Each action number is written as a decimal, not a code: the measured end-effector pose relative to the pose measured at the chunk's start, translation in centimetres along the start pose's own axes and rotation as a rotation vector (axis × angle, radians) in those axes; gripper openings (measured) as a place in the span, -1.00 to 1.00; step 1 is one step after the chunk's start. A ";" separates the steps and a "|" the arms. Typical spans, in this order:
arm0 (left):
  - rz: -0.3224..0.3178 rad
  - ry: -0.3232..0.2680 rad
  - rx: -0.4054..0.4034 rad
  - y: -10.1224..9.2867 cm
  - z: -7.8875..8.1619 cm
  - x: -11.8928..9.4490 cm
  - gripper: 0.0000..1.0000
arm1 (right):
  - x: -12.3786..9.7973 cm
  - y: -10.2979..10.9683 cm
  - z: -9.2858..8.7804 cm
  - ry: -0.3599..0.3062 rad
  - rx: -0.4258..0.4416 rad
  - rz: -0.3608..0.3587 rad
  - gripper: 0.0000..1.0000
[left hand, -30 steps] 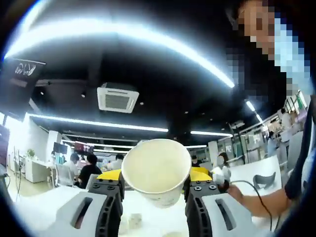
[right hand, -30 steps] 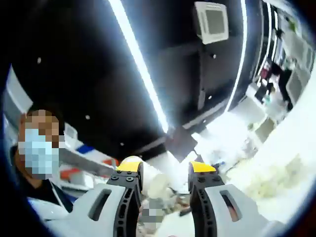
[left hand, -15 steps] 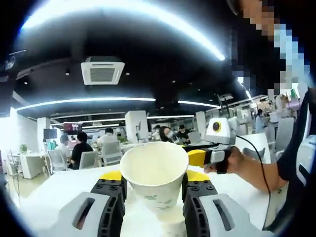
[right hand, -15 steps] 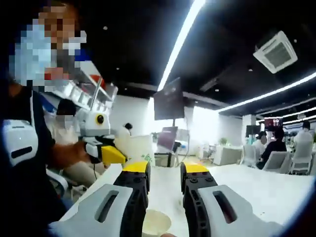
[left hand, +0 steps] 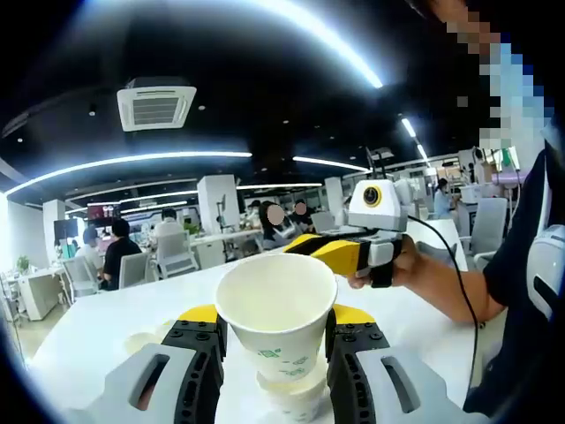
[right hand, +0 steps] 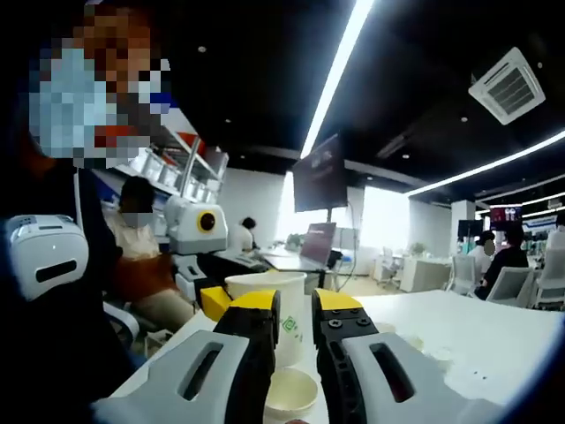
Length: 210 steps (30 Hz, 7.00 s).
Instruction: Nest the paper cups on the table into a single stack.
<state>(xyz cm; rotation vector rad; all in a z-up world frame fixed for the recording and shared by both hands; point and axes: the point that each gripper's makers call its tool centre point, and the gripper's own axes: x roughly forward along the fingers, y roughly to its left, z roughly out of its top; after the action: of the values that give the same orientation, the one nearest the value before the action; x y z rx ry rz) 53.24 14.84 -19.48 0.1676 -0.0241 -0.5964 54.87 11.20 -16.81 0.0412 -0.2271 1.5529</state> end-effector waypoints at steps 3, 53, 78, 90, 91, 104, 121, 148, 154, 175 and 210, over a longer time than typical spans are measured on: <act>-0.004 0.020 0.005 -0.3 -1.0 0.6 -0.06 | -0.3 -0.8 -0.2 -0.017 0.036 -0.016 -0.74; 0.042 -0.011 -0.159 1.5 -3.1 -0.7 0.77 | -0.4 -1.0 0.0 -0.081 0.077 -0.100 -0.61; 0.119 -0.005 -0.195 2.7 -3.6 -6.1 0.98 | -2.0 -7.6 -2.8 -0.015 0.114 -0.384 0.82; 0.149 0.023 -0.183 3.3 -4.1 -8.5 0.98 | -1.4 -7.2 -2.6 0.063 0.034 -0.388 0.99; 0.154 0.030 -0.179 3.4 -4.2 -8.6 0.98 | -1.6 -7.0 -2.8 0.096 0.013 -0.393 0.99; 0.179 0.094 -0.166 4.0 -5.9 -9.3 0.98 | -7.6 -10.7 -9.6 0.641 -0.113 -0.560 0.99; 0.200 0.098 -0.197 4.4 -7.3 -12.4 0.98 | -6.9 -13.7 -13.8 0.730 -0.025 -0.575 0.76; 0.202 0.102 -0.261 3.6 -8.8 -13.4 0.98 | 1.2 -19.2 -19.6 0.690 0.169 -0.561 0.14; 0.203 0.109 -0.272 3.4 -9.2 -13.4 0.98 | 2.2 -20.2 -20.8 0.695 0.187 -0.585 0.10; 0.206 0.124 -0.304 3.2 -10.4 -13.4 0.98 | 2.6 -22.1 -21.9 0.671 0.197 -0.644 -0.21; 0.139 0.095 -0.293 1.4 -8.3 -10.9 0.95 | 2.2 -14.2 -9.7 0.356 0.227 -0.526 -0.23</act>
<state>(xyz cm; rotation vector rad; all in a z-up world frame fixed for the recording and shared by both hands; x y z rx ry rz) 45.61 23.29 -27.19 -0.0897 0.1425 -0.4463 70.08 14.66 -24.31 0.0013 0.2298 1.0314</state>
